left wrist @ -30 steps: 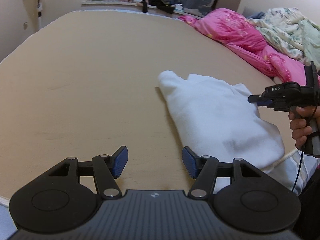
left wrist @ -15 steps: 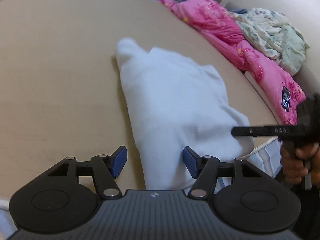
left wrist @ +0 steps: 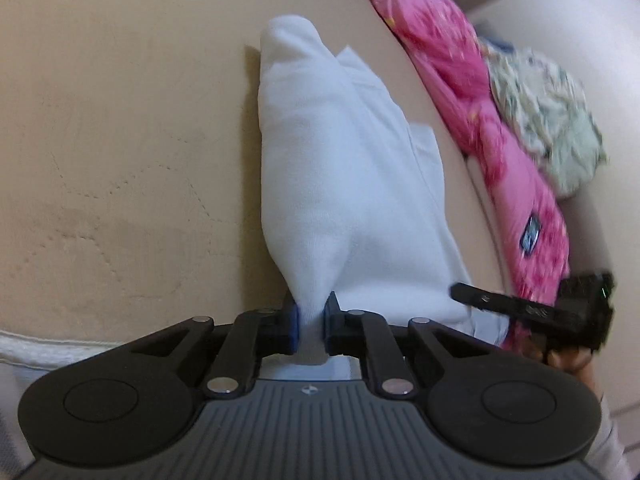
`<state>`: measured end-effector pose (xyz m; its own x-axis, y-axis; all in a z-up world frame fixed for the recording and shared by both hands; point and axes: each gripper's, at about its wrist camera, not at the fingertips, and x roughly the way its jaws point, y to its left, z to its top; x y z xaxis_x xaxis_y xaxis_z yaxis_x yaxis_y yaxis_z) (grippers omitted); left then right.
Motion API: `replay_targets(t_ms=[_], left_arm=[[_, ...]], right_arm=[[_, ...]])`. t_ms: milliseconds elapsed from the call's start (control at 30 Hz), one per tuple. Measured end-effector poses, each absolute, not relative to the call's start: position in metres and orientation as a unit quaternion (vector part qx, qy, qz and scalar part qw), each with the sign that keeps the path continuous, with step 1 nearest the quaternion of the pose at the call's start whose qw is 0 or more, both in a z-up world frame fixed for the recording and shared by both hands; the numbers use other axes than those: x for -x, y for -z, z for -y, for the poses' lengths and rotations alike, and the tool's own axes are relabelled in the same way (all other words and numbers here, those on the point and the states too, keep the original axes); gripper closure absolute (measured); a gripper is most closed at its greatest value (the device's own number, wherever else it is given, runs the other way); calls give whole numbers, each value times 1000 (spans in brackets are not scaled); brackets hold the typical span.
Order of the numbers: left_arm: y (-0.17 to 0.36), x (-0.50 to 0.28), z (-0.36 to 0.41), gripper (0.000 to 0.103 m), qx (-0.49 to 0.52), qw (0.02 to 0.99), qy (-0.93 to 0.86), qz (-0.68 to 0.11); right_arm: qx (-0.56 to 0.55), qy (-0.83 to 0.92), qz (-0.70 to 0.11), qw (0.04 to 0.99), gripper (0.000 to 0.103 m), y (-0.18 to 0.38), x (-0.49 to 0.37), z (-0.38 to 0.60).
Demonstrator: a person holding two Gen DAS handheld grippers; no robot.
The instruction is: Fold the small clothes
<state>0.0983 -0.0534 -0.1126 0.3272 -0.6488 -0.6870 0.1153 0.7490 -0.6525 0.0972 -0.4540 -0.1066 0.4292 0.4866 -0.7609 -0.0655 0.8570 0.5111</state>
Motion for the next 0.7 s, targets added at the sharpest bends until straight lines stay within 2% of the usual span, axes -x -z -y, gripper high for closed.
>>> replay_targets(t_ms=[133,200,233,267,300,333,367,400,567,700], left_arm=[[112,-88,58,90,209,772,261,-540],[111,-91,59,77,186,774,261,-547],[111,-94,55,73,190,772,259,-548],[107,-97,50,64,198,777,256,-539],[102,-102,45,51,207,789,252,-521],[96,-107,42,43,214,798,248,-506],[91,-113,38,30,221,804,244,-495],[89,-122,36,21,229,807,239,-490],[99,-159,39,21,286,795,224,-485],[129,-184,45,21,319,780,201,-499]], right_arm=[[-211,-157,-526,809,99,109,-103,458],[-221,-148,-505,821,92,100,-106,463],[-228,-136,-484,834,78,93,-106,467],[-241,-123,-456,848,57,85,-107,472],[-257,-115,-429,858,47,78,-108,476],[-273,-110,-409,864,39,76,-112,477],[-285,-108,-400,864,37,77,-118,477],[-289,-107,-404,861,36,80,-125,474],[-249,-108,-470,840,35,111,-160,445],[-265,-101,-488,826,35,125,-166,441]])
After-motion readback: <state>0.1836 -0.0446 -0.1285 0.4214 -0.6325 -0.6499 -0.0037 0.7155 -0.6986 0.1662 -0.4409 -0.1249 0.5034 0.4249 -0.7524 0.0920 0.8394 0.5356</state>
